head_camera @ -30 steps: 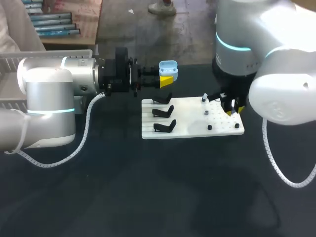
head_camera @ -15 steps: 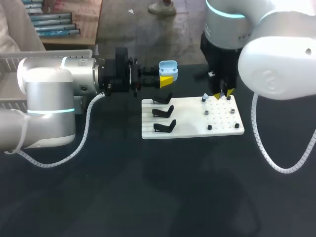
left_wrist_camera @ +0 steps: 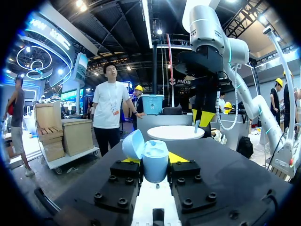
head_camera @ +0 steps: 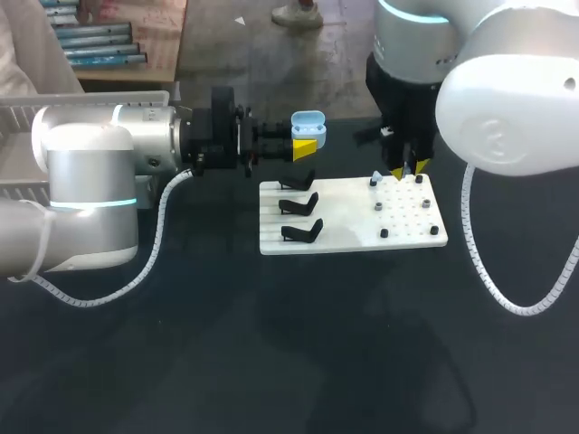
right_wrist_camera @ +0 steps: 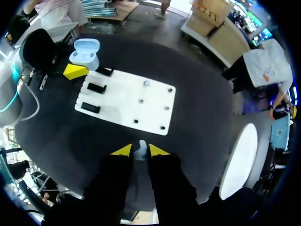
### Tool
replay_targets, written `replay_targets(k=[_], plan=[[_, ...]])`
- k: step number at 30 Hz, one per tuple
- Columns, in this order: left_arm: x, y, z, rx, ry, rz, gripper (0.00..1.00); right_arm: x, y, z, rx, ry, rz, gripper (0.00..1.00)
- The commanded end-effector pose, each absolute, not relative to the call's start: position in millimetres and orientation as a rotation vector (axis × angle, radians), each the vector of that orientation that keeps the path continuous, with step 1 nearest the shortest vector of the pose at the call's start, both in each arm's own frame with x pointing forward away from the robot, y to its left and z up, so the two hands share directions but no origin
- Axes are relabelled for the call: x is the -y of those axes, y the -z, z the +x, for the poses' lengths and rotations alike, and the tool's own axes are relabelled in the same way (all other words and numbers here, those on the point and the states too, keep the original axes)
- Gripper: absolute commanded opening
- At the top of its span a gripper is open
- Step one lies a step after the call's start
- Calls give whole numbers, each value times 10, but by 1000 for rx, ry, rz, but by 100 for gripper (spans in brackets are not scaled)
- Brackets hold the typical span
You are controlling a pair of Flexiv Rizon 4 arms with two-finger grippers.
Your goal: Pick up each earbud case from the left stands, insert the matching earbuds, close the lid, and place the case in the box.
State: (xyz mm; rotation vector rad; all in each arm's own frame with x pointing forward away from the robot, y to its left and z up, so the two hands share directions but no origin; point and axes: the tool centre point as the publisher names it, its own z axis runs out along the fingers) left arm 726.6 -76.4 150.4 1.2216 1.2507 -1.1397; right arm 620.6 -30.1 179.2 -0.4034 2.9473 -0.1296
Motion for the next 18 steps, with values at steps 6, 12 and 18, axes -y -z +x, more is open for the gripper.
replay_targets(k=[6,12,18], plan=[[767,-1493,7244,-1247,1133,1214,0,123,-1958,6315,-2911,114,476,0],[767,-1493,7244,-1247,1133,1214,0,18,-2025,6300,-2843,79,824,0],[767,-1493,7244,-1247,1133,1214,0,-58,-2039,6320,-2811,-1,927,0]])
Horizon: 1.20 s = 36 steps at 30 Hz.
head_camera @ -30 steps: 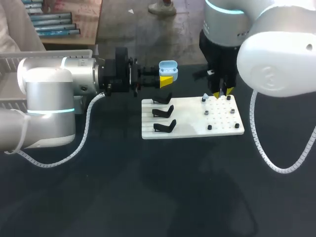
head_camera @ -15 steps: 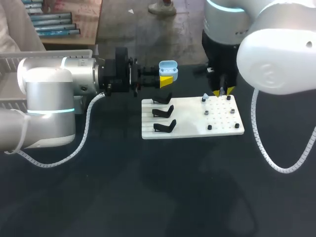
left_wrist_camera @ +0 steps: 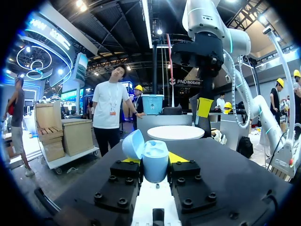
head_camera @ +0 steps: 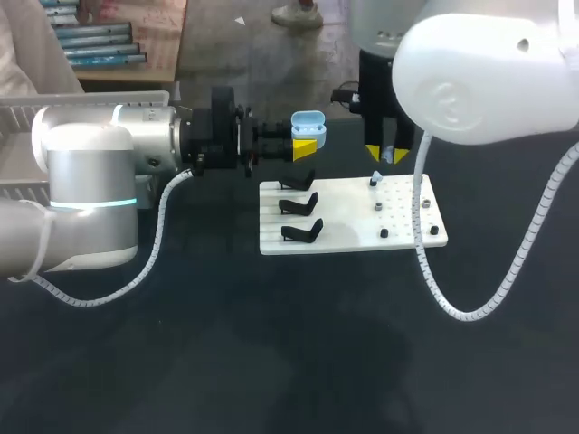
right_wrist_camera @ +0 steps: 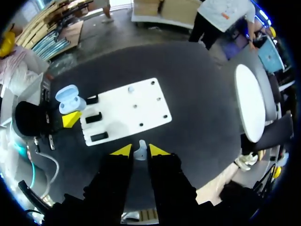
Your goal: Pick up each earbud case from the left stands, insert the matching earbuds, close the lid, and place the case in the box.
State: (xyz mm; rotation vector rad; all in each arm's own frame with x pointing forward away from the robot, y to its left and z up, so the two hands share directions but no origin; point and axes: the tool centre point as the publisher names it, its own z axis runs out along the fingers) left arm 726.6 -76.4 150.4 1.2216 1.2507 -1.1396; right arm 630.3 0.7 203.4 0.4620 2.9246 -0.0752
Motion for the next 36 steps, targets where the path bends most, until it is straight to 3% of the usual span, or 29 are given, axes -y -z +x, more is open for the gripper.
replay_targets(k=[1,36], plan=[[767,-1493,7244,-1247,1133,1214,0,-70,-2041,6319,-2808,-12,960,0],[767,-1493,7244,-1247,1133,1214,0,-323,-2169,6541,-2838,-59,778,0]])
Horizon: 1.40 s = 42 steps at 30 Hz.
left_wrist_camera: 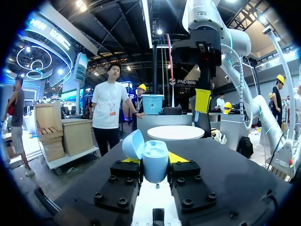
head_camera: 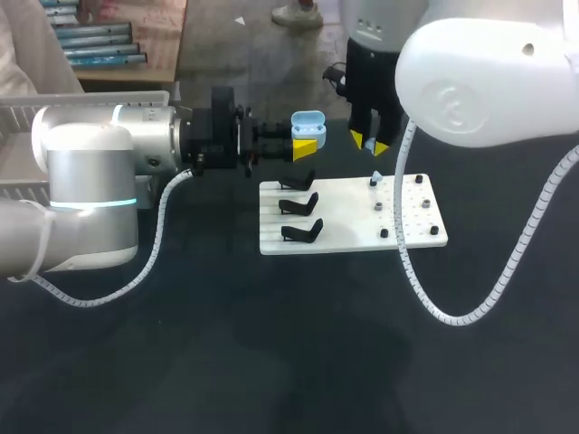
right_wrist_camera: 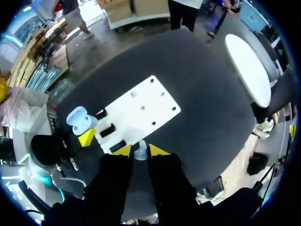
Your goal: Pick up each earbud case from the left stands, insert the matching earbuds, close the lid, and place the case in the box.
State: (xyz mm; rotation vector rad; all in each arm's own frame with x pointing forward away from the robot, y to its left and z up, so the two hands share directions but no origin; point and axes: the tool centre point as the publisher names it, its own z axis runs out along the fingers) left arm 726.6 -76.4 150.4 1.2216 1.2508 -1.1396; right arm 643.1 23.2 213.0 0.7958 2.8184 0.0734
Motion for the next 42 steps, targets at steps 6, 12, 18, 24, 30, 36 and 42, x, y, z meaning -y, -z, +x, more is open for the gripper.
replay_targets(k=[6,12,18,24,30,36,42], plan=[[767,-1493,7244,-1247,1133,1214,0,-455,-2235,6687,-2857,-64,678,0],[767,-1493,7244,-1247,1133,1214,0,-574,-2268,6820,-2867,-58,618,0],[767,-1493,7244,-1247,1133,1214,0,-680,-2284,6924,-2882,-34,537,0],[767,-1493,7244,-1247,1133,1214,0,-746,-2283,6990,-2894,-13,484,0],[767,-1493,7244,-1247,1133,1214,0,-818,-2254,7033,-2902,24,447,0],[767,-1493,7244,-1247,1133,1214,0,-860,-2214,7063,-2915,43,442,0],[767,-1493,7244,-1247,1133,1214,0,-893,-2160,7078,-2928,62,422,0]])
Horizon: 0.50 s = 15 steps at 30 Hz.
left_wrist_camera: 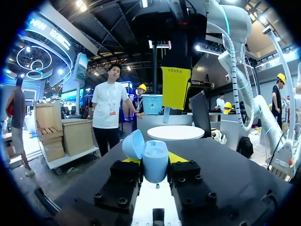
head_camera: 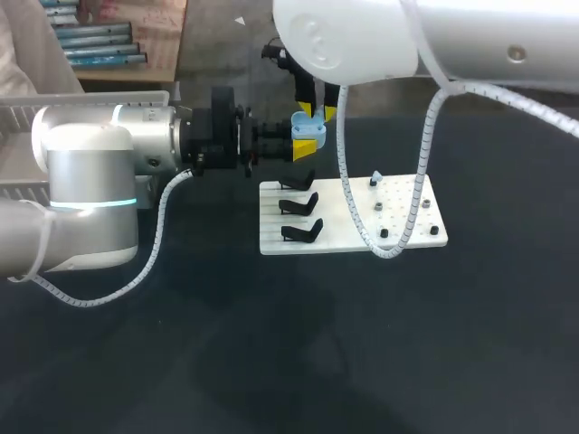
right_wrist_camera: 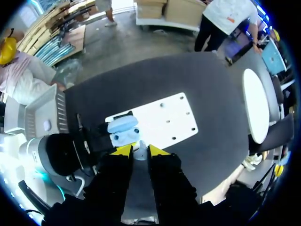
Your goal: Pick up each earbud case from the left stands, insert the matching earbuds, close the lid, and place the case in the box.
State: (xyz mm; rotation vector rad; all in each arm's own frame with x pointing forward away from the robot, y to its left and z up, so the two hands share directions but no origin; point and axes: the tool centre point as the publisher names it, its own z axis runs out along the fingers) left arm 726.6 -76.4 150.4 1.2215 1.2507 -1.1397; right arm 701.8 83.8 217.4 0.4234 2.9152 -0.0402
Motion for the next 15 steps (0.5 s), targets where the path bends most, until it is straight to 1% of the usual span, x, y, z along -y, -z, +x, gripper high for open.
replay_targets(k=[1,15], plan=[[767,-1493,7244,-1247,1133,1214,0,-896,-2154,7081,-2930,64,421,0],[767,-1493,7244,-1247,1133,1214,0,-917,-2075,7127,-2930,65,424,0]])
